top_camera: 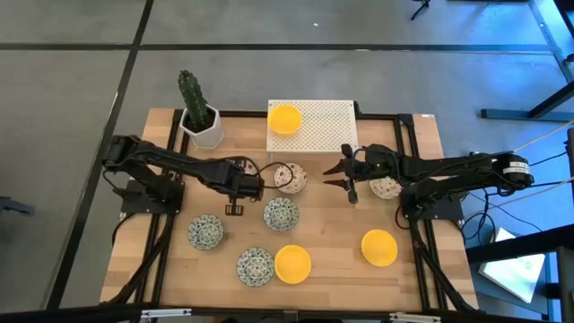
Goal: Pick & Place Mini bowls
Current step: Put the left green bowl on the shelf
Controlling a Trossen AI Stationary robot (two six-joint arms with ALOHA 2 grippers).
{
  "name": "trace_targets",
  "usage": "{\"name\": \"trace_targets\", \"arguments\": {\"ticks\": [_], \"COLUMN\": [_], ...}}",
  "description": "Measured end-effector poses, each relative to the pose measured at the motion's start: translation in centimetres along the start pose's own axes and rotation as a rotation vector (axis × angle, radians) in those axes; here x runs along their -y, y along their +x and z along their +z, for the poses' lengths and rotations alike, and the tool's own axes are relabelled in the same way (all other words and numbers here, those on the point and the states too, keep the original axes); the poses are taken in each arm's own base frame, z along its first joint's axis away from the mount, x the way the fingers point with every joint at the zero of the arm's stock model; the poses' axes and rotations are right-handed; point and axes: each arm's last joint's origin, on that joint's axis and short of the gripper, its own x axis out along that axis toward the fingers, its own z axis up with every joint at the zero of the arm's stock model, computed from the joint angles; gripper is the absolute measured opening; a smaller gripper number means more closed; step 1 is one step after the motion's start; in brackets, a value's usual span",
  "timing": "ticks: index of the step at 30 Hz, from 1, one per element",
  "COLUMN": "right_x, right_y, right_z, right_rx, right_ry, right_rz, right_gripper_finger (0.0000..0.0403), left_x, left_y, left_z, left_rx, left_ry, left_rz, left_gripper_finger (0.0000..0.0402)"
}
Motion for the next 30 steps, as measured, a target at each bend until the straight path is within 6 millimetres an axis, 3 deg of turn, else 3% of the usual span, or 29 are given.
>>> {"name": "trace_targets", "arguments": {"ticks": [6, 12, 18, 25, 30], "right_x": [-0.1, -0.1, -0.1, -0.1, -0.1], "right_y": [0.0, 0.0, 0.0, 0.0, 0.0], "right_z": [0.0, 0.2, 0.3, 0.3, 0.3], "right_rx": [0.009, 0.024, 0.036, 0.036, 0.036], "right_ry": [0.024, 0.02, 0.017, 0.021, 0.025], "right_rz": [0.043, 0.039, 0.037, 0.036, 0.036], "right_gripper_finger": [0.0129, 0.0129, 0.0129, 0.0129, 0.0129], "left_x": [-1.4, -4.1, -6.9, -9.0, -9.6], "left_y": [-3.5, -10.6, -16.7, -20.3, -21.0], "left_z": [-1.0, -2.4, -5.2, -9.5, -10.3], "left_rx": [0.13, 0.399, 0.713, 0.927, 0.99], "left_ry": [-0.049, -0.095, -0.134, -0.192, -0.224], "left_rz": [0.056, 0.107, 0.171, 0.245, 0.258], "left_gripper_finger": [0.0013, 0.0013, 0.0013, 0.0013, 0.0013]}}
